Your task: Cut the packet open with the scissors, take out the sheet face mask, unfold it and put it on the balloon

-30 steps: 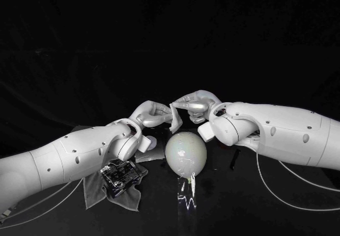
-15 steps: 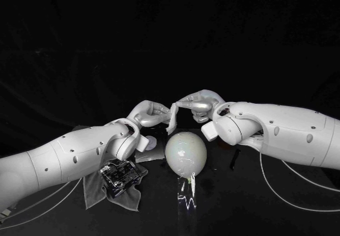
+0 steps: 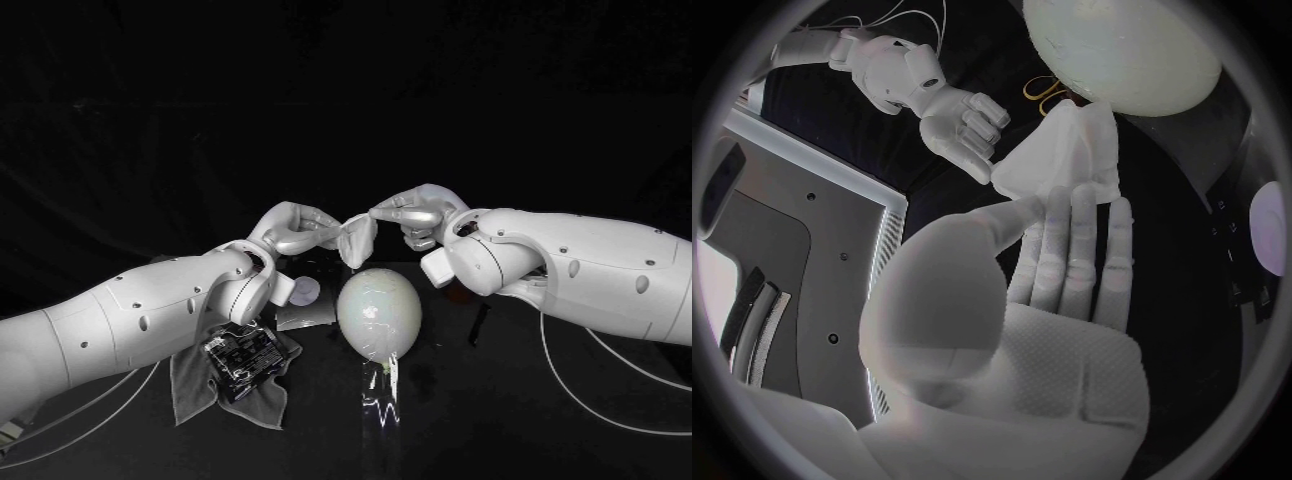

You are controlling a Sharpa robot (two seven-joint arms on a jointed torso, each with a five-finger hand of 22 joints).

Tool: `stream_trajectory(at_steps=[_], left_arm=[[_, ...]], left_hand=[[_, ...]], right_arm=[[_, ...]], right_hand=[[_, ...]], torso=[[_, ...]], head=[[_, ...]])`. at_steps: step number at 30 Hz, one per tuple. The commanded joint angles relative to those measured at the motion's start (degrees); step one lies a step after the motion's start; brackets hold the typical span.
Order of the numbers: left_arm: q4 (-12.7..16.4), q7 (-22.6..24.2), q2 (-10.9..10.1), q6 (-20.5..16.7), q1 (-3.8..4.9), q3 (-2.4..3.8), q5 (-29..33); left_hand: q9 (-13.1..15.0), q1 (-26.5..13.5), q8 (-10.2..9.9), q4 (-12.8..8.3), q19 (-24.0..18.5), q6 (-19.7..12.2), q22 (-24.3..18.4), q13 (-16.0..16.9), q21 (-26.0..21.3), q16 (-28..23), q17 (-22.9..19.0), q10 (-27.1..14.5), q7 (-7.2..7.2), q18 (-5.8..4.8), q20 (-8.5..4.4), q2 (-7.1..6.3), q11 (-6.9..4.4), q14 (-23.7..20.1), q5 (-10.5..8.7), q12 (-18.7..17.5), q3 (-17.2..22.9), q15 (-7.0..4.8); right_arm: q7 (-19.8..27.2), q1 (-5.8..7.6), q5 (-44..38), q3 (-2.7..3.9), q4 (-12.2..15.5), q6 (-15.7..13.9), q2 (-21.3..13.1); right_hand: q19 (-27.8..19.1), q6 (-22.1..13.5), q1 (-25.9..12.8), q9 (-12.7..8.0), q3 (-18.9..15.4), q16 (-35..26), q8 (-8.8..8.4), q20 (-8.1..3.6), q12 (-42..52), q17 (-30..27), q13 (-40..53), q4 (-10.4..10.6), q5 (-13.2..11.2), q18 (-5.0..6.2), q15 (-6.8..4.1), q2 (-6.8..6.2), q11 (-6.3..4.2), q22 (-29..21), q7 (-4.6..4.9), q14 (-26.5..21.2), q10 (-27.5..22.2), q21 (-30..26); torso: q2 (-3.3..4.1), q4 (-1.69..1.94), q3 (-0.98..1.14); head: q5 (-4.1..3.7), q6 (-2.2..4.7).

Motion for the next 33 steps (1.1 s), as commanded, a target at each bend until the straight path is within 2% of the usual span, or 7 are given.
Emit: stream_trajectory(at_steps=[1,12,17,24,33], left_arm=[[0.0,0.5,-0.2,-1.2,0.04,0.07,0.8],[0.3,0.1,-0.2,-0.4,0.20,0.14,0.5],[0.5,-0.3,-0.3,0.0,0.63,0.36,0.6],[0.7,-1.9,-0.5,1.7,2.24,0.57,2.0],[0.9,-4.8,-0.9,4.8,4.37,0.74,2.9]], left_hand=[[4.6,-0.6,2.2,-0.1,0.2,-0.4,0.2,0.1,0.4,0.4,0.1,0.1,0.07,0.92,-0.33,0.06,0.01,0.0,0.38,0.3,0.4,-0.01],[6.0,-1.1,2.7,-0.3,-0.2,-1.0,1.3,0.9,1.9,0.9,0.6,-0.4,0.06,0.73,-0.62,-0.10,0.02,-0.3,0.38,0.9,1.2,0.01],[6.4,-1.2,2.8,-0.2,-0.4,-1.2,1.6,1.1,2.3,1.0,0.7,-0.5,0.09,0.68,-0.67,0.02,0.06,-0.5,0.37,1.0,1.4,0.06],[7.2,-1.5,3.0,0.0,-0.9,-1.8,2.3,1.5,3.1,1.0,0.8,-1.1,0.32,0.58,-0.81,0.33,0.25,-0.9,0.36,1.1,1.8,0.23],[9.8,-1.8,3.9,0.3,-1.2,-3.4,4.2,1.4,5.9,-0.8,0.2,-1.7,1.08,0.75,-1.53,1.03,0.85,-0.9,0.38,0.1,2.6,0.67]], right_arm=[[-0.6,0.01,-1.7,0.00,-0.3,0.6,-0.1],[-1.5,-0.15,-4.0,-0.20,-0.7,0.4,0.5],[-2.0,-0.18,-6.1,-0.25,-0.8,0.2,0.6],[-2.6,-0.36,-9.1,-0.47,-1.4,-0.3,1.2],[-3.0,-0.75,-11.5,-0.67,-2.4,-1.7,1.6]], right_hand=[[6.0,0.3,-0.1,5.8,1.6,0.2,0.59,-0.35,0.2,15.0,15.1,-1.3,0.3,-0.72,-0.51,0.44,-0.43,15.0,-0.10,6.1,6.0,0.2],[6.0,0.3,-0.2,5.9,1.6,0.2,0.69,-0.34,0.2,15.0,15.1,-1.3,0.3,-0.72,-0.51,0.39,-0.43,15.0,-0.11,6.1,6.0,0.2],[6.0,0.3,-0.2,5.9,1.6,0.2,0.69,-0.34,0.2,15.0,15.1,-1.3,0.3,-0.72,-0.51,0.39,-0.43,15.0,-0.11,6.1,6.0,0.2],[6.0,0.3,-0.3,5.9,1.6,0.2,0.74,-0.34,0.2,15.0,15.1,-1.4,0.3,-0.76,-0.51,0.35,-0.43,15.0,-0.11,6.1,6.0,0.3],[6.0,0.3,-0.4,6.0,1.6,0.2,0.83,-0.34,0.2,15.0,15.1,-1.4,0.3,-0.76,-0.51,0.30,-0.43,15.0,-0.12,6.1,6.0,0.3]], torso=[[0.01,0.00,0.02],[-0.01,-0.02,0.03],[-0.01,-0.05,0.01],[0.01,-0.01,0.03],[0.02,0.03,0.04]], head=[[0.04,0.01],[-0.08,0.03],[-0.11,0.10],[-0.10,0.11],[-0.04,0.10]])
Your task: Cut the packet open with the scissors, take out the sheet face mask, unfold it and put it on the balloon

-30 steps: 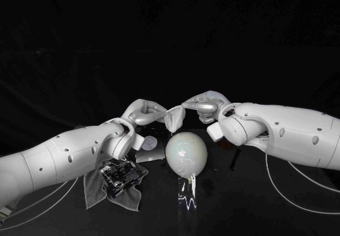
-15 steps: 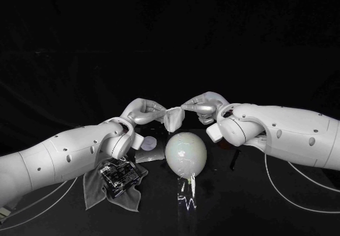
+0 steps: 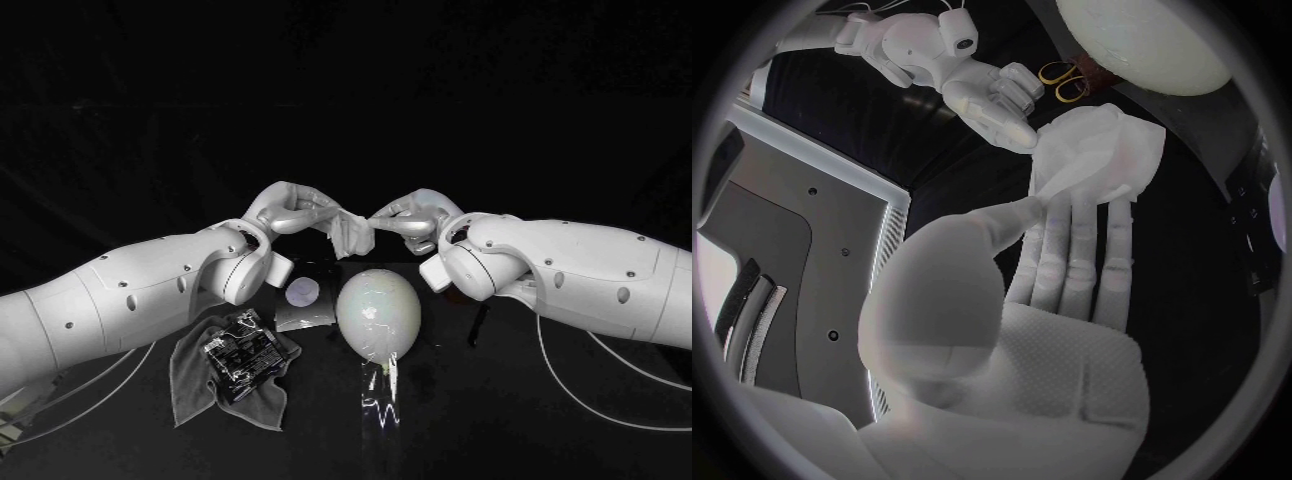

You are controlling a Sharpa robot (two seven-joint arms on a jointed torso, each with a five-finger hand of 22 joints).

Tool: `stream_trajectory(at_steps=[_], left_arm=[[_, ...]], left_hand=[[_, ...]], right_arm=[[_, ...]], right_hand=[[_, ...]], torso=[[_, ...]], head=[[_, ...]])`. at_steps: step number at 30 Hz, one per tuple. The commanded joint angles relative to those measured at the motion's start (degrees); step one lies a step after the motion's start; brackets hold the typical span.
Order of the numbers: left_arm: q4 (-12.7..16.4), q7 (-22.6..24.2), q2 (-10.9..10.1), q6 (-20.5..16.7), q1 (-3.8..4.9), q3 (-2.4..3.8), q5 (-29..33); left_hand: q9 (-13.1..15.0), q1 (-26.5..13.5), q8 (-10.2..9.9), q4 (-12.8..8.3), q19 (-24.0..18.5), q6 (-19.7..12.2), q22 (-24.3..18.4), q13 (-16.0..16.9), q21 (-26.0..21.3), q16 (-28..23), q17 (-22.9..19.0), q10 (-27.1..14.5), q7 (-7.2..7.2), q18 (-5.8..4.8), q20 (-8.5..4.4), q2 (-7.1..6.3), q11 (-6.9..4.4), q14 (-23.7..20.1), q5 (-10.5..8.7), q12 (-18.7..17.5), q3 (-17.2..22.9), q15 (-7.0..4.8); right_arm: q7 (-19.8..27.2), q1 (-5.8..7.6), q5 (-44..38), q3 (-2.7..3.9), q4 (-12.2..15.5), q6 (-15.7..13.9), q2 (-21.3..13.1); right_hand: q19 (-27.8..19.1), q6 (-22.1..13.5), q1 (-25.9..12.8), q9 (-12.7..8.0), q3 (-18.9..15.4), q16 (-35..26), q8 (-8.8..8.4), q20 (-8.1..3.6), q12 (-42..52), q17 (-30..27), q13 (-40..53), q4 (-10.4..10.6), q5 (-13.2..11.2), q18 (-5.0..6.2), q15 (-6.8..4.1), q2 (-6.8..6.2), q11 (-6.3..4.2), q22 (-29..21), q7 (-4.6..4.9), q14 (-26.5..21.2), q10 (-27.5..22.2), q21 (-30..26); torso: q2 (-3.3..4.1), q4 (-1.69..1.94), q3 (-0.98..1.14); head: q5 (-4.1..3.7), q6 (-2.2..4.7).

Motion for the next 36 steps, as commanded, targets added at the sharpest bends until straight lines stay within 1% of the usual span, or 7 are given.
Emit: stream_trajectory(at_steps=[1,13,20,21,27,29,36], left_arm=[[0.0,-2.4,-0.2,3.3,0.68,0.15,1.3],[-0.8,-5.6,-0.3,6.9,1.52,0.17,2.2],[-1.0,-7.6,-0.4,9.0,1.56,0.15,4.1],[-1.0,-7.8,-0.4,9.1,1.57,0.15,4.4],[-1.3,-9.1,-0.3,10.1,1.57,0.13,5.7],[-1.4,-9.5,-0.2,10.4,1.57,0.13,6.0],[-1.8,-10.2,0.2,11.1,1.58,0.11,7.3]], left_hand=[[10.5,0.1,0.7,0.1,-0.7,-1.1,0.9,-0.4,1.2,-1.4,-0.5,-0.1,0.07,1.01,-0.47,0.87,0.17,0.3,0.14,-1.1,0.7,0.31],[16.2,-0.5,3.0,1.5,-2.7,-4.5,3.9,-2.2,5.1,-7.3,-1.8,2.5,0.38,0.97,-0.80,1.43,0.38,3.7,0.07,-5.9,2.2,0.32],[18.9,-0.8,4.8,3.0,-2.7,-6.6,4.8,-2.2,6.3,-7.7,-1.2,5.9,0.05,1.19,-0.81,2.73,-0.24,7.0,0.10,-6.1,2.2,-0.50],[20.2,-0.8,5.9,3.4,-2.8,-7.4,5.0,-2.3,6.6,-8.2,-1.0,6.3,-0.08,1.25,-0.81,2.76,-0.36,7.5,0.09,-6.5,2.4,-0.62],[21.4,-0.9,6.9,4.1,-2.7,-8.5,5.2,-2.1,6.9,-8.4,-0.6,7.2,-0.05,1.34,-0.82,3.04,-0.44,8.2,0.09,-6.5,2.7,-0.76],[23.5,-1.0,9.0,4.9,-1.7,-10.4,5.6,-1.7,7.7,-8.2,0.2,8.0,-0.22,1.48,-1.21,2.90,-0.77,9.2,-0.01,-6.4,3.6,-1.07],[26.6,-1.1,12.1,6.5,1.2,-13.6,6.2,-0.4,9.5,-7.2,1.9,10.9,-0.50,1.74,-2.57,3.25,-1.27,12.1,0.08,-4.9,4.9,-1.94]], right_arm=[[-0.4,-0.08,-3.1,-0.02,-0.3,-1.1,0.0],[0.1,-0.23,-3.9,-0.05,-0.5,-2.3,-0.2],[0.7,-0.24,-3.9,-0.01,-0.5,-2.7,-0.5],[0.7,-0.25,-3.9,-0.01,-0.5,-2.7,-0.5],[1.1,-0.24,-3.9,0.06,-0.3,-2.7,-0.5],[1.2,-0.22,-3.9,0.09,-0.2,-2.7,-0.6],[1.4,-0.09,-3.9,0.22,0.1,-2.7,-0.7]], right_hand=[[5.9,0.4,-0.3,6.0,1.5,0.2,0.83,-0.22,0.2,15.0,15.1,-1.2,0.1,-0.76,-0.39,0.41,-0.31,15.0,-0.01,6.0,5.9,0.4],[6.0,0.4,-0.3,6.1,1.5,0.2,0.88,-0.22,0.2,15.0,15.1,-1.2,0.1,-0.78,-0.39,0.39,-0.32,15.0,-0.02,6.0,5.9,0.5],[6.0,0.4,-0.3,6.1,1.5,0.2,0.90,-0.22,0.2,15.0,15.1,-1.3,0.1,-0.77,-0.39,0.38,-0.32,15.0,-0.03,6.0,5.9,0.4],[6.0,0.4,-0.3,6.1,1.5,0.2,0.90,-0.22,0.2,15.0,15.1,-1.3,0.1,-0.77,-0.39,0.38,-0.32,15.0,-0.03,6.0,5.9,0.4],[5.9,0.3,-0.4,6.1,1.6,0.2,0.94,-0.22,0.2,15.0,15.1,-1.3,0.1,-0.77,-0.39,0.39,-0.33,15.0,-0.04,6.0,5.9,0.4],[5.9,0.3,-0.4,6.1,1.6,0.2,0.94,-0.22,0.2,15.0,15.1,-1.3,0.1,-0.77,-0.39,0.39,-0.33,15.0,-0.04,6.0,5.9,0.4],[5.9,0.3,-0.4,6.1,1.6,0.2,0.94,-0.22,0.2,15.0,15.1,-1.3,0.1,-0.77,-0.39,0.39,-0.33,15.0,-0.04,6.0,5.9,0.4]], torso=[[0.03,0.03,0.01],[0.08,0.05,0.01],[0.02,0.00,0.04],[0.01,0.00,0.05],[0.01,-0.02,0.06],[0.01,0.00,0.05],[0.01,-0.02,0.01]], head=[[0.07,-0.01],[0.06,0.07],[0.07,-0.02],[0.04,-0.03],[-0.03,-0.10],[-0.07,-0.13],[-0.18,-0.07]])
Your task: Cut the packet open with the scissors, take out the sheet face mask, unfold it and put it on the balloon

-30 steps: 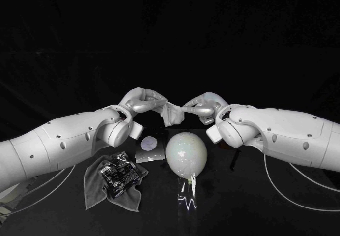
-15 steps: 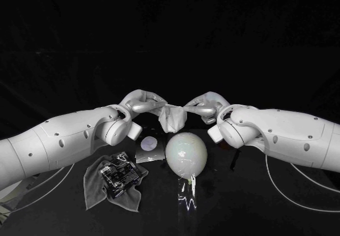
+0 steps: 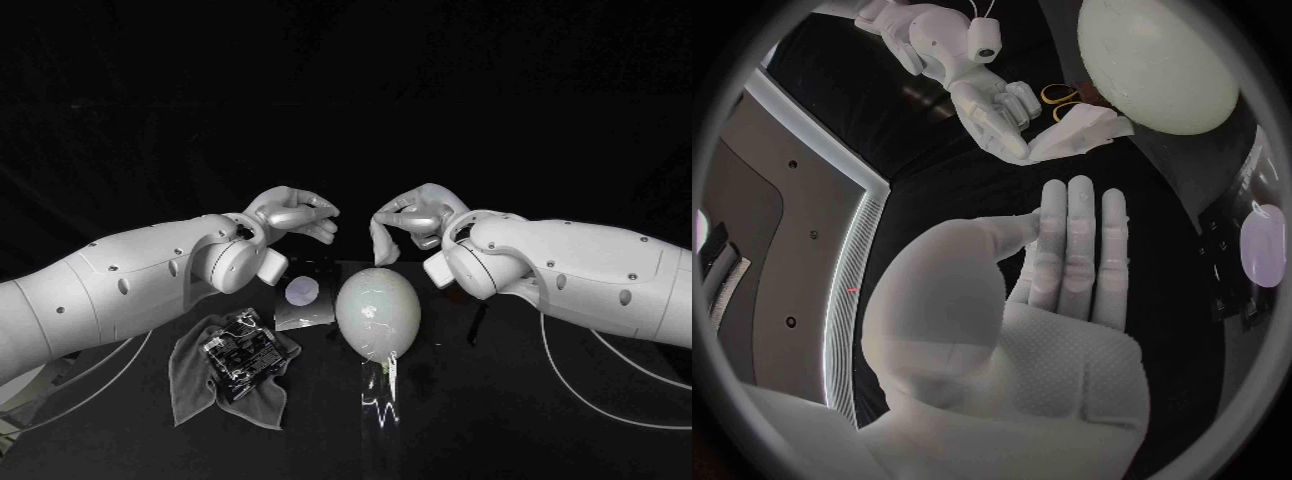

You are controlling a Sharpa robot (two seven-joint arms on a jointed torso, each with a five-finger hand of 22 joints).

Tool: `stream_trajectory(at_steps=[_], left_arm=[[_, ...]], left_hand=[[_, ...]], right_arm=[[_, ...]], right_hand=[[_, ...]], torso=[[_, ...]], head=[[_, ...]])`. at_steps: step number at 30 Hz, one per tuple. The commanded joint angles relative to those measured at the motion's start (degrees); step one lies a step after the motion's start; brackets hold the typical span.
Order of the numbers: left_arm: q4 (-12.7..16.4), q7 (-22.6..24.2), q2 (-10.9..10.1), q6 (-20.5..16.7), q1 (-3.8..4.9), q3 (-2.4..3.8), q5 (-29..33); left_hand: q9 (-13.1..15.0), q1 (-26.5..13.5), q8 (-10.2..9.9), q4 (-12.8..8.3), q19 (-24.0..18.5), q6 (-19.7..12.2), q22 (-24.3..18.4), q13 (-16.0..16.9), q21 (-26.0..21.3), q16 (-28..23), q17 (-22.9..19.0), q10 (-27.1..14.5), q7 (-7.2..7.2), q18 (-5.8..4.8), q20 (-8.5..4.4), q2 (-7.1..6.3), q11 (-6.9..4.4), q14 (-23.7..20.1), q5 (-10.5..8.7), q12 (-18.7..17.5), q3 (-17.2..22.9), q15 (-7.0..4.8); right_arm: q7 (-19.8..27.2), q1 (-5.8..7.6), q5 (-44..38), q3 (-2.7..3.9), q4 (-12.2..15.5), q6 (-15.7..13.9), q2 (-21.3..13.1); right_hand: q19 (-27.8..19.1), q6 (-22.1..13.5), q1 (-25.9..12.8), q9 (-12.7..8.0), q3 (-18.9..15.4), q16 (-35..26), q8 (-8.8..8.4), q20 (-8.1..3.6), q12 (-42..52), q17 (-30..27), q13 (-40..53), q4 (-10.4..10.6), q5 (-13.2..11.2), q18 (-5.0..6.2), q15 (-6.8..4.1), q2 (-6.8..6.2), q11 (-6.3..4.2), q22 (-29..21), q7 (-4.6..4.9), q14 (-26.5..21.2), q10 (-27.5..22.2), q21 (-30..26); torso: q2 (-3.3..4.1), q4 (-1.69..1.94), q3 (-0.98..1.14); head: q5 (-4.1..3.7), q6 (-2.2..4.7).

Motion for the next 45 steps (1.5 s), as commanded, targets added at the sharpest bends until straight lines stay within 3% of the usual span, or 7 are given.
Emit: stream_trajectory(at_steps=[1,10,15,24,29,34,45], left_arm=[[-0.2,-1.3,0.3,2.1,0.13,0.07,2.4],[-0.6,-1.1,0.6,1.1,0.12,-0.05,2.2],[-0.8,-0.7,0.9,0.1,0.06,-0.52,-0.5],[-1.5,1.3,2.0,-1.4,-1.27,-1.41,-8.4],[-2.4,3.0,3.0,-4.0,-2.56,-1.59,-13.2],[-3.3,4.5,3.9,-6.7,-3.73,-1.71,-16.2],[-5.1,4.5,6.1,-10.7,-4.87,-1.95,-19.4]], left_hand=[[19.4,-0.3,1.6,0.9,1.7,-1.5,0.2,0.7,0.8,0.8,1.0,1.4,-0.23,0.65,-0.70,0.45,-0.24,1.7,0.17,1.0,0.4,-0.48],[20.3,0.2,2.8,1.0,1.2,-3.7,-0.3,1.2,0.1,-1.2,1.9,-1.1,0.27,0.22,-1.17,-1.22,0.30,-0.2,0.17,0.0,1.9,0.09],[15.5,-0.1,-2.4,-1.6,-2.9,-3.1,-1.7,-0.3,-2.7,-4.7,1.3,-8.5,2.37,-1.09,0.44,-7.99,2.67,-5.4,0.08,-4.1,-2.6,2.50],[9.3,-1.2,-9.2,-2.4,-8.5,-3.3,-6.6,-2.3,-10.7,-9.0,0.1,-16.5,4.03,-2.36,3.81,-13.56,5.47,-14.2,0.11,-5.7,-9.0,5.90],[6.0,0.7,-11.7,-2.8,-7.4,-1.4,-9.2,-2.9,-13.9,-9.6,-0.2,-18.0,4.45,-1.22,4.59,-12.85,5.78,-17.0,0.30,-4.5,-12.9,6.59],[3.7,2.5,-13.4,-3.3,-8.2,-1.0,-11.4,-3.9,-17.1,-11.3,-1.0,-21.0,4.81,-2.20,4.70,-12.24,6.89,-21.2,0.18,-4.6,-15.3,7.78],[1.8,3.3,-14.3,-3.1,-7.0,-0.8,-12.9,-4.3,-18.7,-10.8,-1.2,-21.8,5.33,-2.42,4.65,-11.47,7.02,-21.5,0.16,-3.3,-18.6,7.95]], right_arm=[[1.1,0.13,-0.7,0.11,0.2,-0.1,-0.1],[1.1,0.27,-0.7,0.19,0.2,-0.3,0.1],[1.3,0.31,-0.7,0.22,0.4,-0.6,0.4],[1.4,0.43,-0.6,0.32,0.8,-0.8,0.6],[1.5,0.60,-0.5,0.37,1.1,-0.9,0.6],[1.6,0.69,-0.4,0.41,1.4,-0.8,0.8],[1.6,0.75,-0.1,0.45,2.1,-0.8,0.8]], right_hand=[[6.0,0.4,0.0,6.1,1.1,0.2,0.35,-0.24,0.2,15.1,15.1,-0.8,0.2,-0.76,-0.41,0.74,-0.34,15.0,0.07,6.0,5.9,0.2],[6.0,0.4,0.0,6.2,1.1,0.2,0.40,-0.24,0.2,15.1,15.1,-0.8,0.2,-0.78,-0.42,0.72,-0.35,15.0,0.05,6.0,5.9,0.3],[6.0,0.4,0.0,6.2,1.1,0.2,0.40,-0.24,0.2,15.1,15.1,-0.8,0.2,-0.78,-0.42,0.72,-0.35,15.0,0.05,6.0,5.9,0.3],[6.0,0.4,-0.1,6.2,1.1,0.2,0.44,-0.24,0.2,15.1,15.1,-0.9,0.2,-0.79,-0.43,0.72,-0.36,15.0,0.05,6.0,5.9,0.3],[6.0,0.4,-0.1,6.2,1.1,0.2,0.44,-0.24,0.2,15.1,15.1,-0.9,0.2,-0.79,-0.43,0.72,-0.36,15.0,0.05,6.0,5.9,0.3],[6.0,0.4,-0.1,6.2,1.1,0.2,0.44,-0.24,0.2,15.1,15.1,-0.9,0.2,-0.79,-0.43,0.72,-0.36,15.0,0.05,6.0,5.9,0.3],[6.0,0.4,-0.1,6.3,1.2,0.2,0.49,-0.24,0.2,15.1,15.1,-0.9,0.2,-0.79,-0.43,0.72,-0.37,15.0,0.04,6.0,5.9,0.3]], torso=[[0.01,0.01,-0.04],[-0.02,0.09,-0.02],[0.05,0.01,-0.07],[0.03,0.07,-0.10],[0.02,0.04,-0.04],[0.05,-0.02,-0.05],[0.00,0.00,-0.06]], head=[[-0.14,0.10],[-0.73,0.28],[-0.55,0.30],[-0.59,0.26],[-0.40,0.26],[-0.45,0.30],[-0.36,0.22]])
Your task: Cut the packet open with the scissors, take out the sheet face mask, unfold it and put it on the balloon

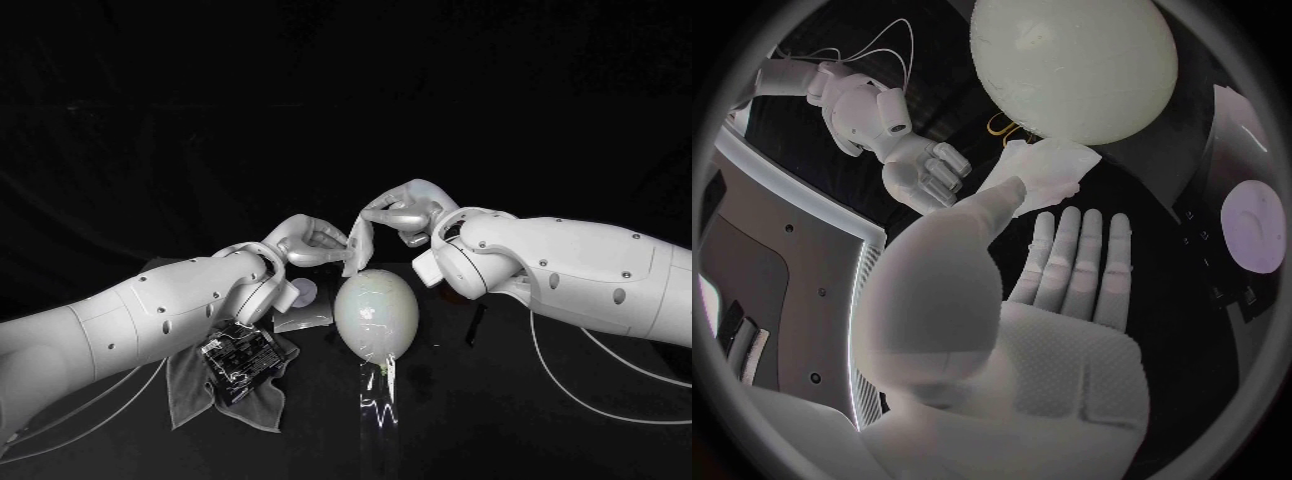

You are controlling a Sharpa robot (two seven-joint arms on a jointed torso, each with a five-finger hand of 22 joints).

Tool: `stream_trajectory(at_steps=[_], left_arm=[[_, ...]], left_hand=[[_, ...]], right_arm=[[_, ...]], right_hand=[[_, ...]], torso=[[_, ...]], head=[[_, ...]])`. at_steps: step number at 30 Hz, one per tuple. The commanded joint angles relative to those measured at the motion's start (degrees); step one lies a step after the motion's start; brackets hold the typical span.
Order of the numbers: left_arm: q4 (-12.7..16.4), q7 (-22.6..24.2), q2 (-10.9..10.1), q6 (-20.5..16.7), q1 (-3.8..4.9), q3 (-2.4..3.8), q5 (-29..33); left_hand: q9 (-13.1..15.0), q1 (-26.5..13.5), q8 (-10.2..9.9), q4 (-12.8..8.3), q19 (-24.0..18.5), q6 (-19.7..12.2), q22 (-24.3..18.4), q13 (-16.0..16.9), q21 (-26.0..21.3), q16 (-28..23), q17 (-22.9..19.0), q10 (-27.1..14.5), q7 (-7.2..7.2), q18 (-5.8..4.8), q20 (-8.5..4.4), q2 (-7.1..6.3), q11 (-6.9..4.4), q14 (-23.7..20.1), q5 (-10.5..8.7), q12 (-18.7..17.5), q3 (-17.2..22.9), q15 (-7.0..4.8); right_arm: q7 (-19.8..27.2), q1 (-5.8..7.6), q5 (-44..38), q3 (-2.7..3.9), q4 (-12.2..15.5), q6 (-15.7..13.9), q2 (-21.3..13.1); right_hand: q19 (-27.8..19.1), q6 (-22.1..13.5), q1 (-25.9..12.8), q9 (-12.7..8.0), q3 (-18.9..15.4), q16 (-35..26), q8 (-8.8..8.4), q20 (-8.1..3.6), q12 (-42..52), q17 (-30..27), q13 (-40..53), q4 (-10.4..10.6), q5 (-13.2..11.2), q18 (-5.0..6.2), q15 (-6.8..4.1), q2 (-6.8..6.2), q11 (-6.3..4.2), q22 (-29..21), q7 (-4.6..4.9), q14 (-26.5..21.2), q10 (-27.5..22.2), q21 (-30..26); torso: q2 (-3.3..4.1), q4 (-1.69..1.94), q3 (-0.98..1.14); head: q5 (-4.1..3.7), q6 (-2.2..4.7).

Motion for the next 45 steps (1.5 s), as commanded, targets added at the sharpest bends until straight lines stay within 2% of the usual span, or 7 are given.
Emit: stream_trajectory(at_steps=[1,13,19,27,33,36,45], left_arm=[[-0.4,1.2,0.7,-4.1,-0.09,0.02,-3.1],[-0.9,1.3,1.8,-6.1,-0.25,-0.01,-2.5],[-1.1,1.2,2.2,-6.3,-0.26,-0.01,-2.3],[-1.5,0.8,2.4,-6.4,-0.26,-0.01,-1.8],[-2.0,0.8,2.5,-6.8,-0.26,-0.01,-0.4],[-2.4,1.2,2.7,-7.3,-0.26,0.01,0.7],[-2.3,3.6,2.1,-7.7,-0.26,0.28,3.5]], left_hand=[[-0.4,0.6,-0.4,0.1,0.8,0.5,-0.3,-0.1,-0.4,0.4,-0.1,-0.4,3.30,-0.84,0.03,0.08,0.07,-0.1,-0.13,0.5,-0.7,-0.20],[-1.7,1.2,-0.4,0.7,2.7,2.8,-1.1,0.0,-1.0,2.3,0.3,1.1,2.58,-0.28,-0.02,1.34,-0.74,2.2,-0.12,2.7,-1.7,-1.07],[-2.4,2.0,-0.1,1.2,3.8,6.1,-1.5,0.1,-1.2,3.6,0.6,3.1,1.21,0.17,-0.04,3.46,-1.96,4.3,-0.11,4.2,0.8,-2.15],[-3.4,2.0,-0.6,1.5,4.5,7.1,-1.8,-0.2,-1.5,3.9,0.5,3.4,1.04,0.39,-0.02,3.39,-2.13,4.7,-0.12,4.4,2.9,-2.33],[-3.7,3.5,-0.2,1.4,5.0,9.2,-2.1,-0.4,-1.7,4.4,0.5,4.3,0.43,0.54,-0.06,6.46,-2.72,5.4,-0.16,4.8,6.9,-2.76],[-3.6,4.7,0.6,0.5,6.0,11.1,-2.0,-0.1,-1.3,5.3,0.6,7.0,-0.24,0.99,-0.27,8.46,-3.64,7.6,-0.08,6.1,9.7,-3.63],[-3.3,4.0,1.5,0.2,6.6,12.6,-1.7,0.2,-0.7,6.2,0.7,9.1,-0.98,1.20,-0.32,9.19,-4.46,9.8,-0.15,7.0,11.1,-4.45]], right_arm=[[0.8,0.06,-0.2,0.06,0.3,0.1,0.0],[0.7,0.08,0.0,0.08,0.9,0.3,0.1],[0.7,0.08,0.0,0.07,1.0,0.3,0.0],[0.7,0.08,0.1,0.07,1.1,0.3,-0.1],[0.7,0.08,0.3,0.07,1.4,0.4,-0.4],[0.6,0.09,0.4,0.07,1.5,0.4,-0.7],[0.3,0.10,0.4,0.07,1.3,0.5,-1.4]], right_hand=[[6.1,0.3,0.1,6.3,1.2,0.3,0.42,-0.34,0.2,15.0,15.1,-0.9,0.1,-0.79,-0.31,0.39,-0.47,15.1,0.02,5.9,6.0,0.2],[6.1,0.3,0.1,6.3,1.2,0.3,0.42,-0.34,0.2,15.0,15.1,-0.9,0.1,-0.79,-0.31,0.39,-0.47,15.1,0.02,5.9,6.0,0.2],[6.1,0.3,0.1,6.3,1.2,0.3,0.42,-0.34,0.2,15.0,15.1,-0.9,0.1,-0.79,-0.31,0.39,-0.47,15.1,0.02,5.9,6.0,0.2],[6.1,0.3,0.1,6.3,1.2,0.3,0.42,-0.34,0.2,15.0,15.1,-0.9,0.1,-0.79,-0.31,0.39,-0.47,15.1,0.02,5.9,6.0,0.2],[6.1,0.3,0.0,6.4,1.3,0.3,0.51,-0.35,0.2,15.0,15.1,-1.0,0.1,-0.78,-0.33,0.39,-0.48,15.1,0.02,5.9,6.0,0.2],[6.1,0.3,0.0,6.4,1.3,0.3,0.51,-0.35,0.2,15.0,15.1,-1.0,0.1,-0.78,-0.33,0.39,-0.48,15.1,0.02,5.9,6.0,0.2],[6.1,0.3,0.0,6.4,1.3,0.3,0.51,-0.35,0.2,15.0,15.1,-1.0,0.1,-0.78,-0.33,0.39,-0.48,15.1,0.02,5.9,6.0,0.2]], torso=[[-0.05,0.00,0.01],[-0.02,0.05,0.01],[-0.04,0.03,0.02],[0.00,0.01,0.03],[-0.02,0.02,0.02],[-0.05,-0.02,-0.01],[-0.03,-0.03,0.03]], head=[[0.11,-0.04],[0.06,-0.02],[0.15,0.01],[0.15,0.03],[0.07,0.08],[0.06,0.10],[0.10,0.06]])
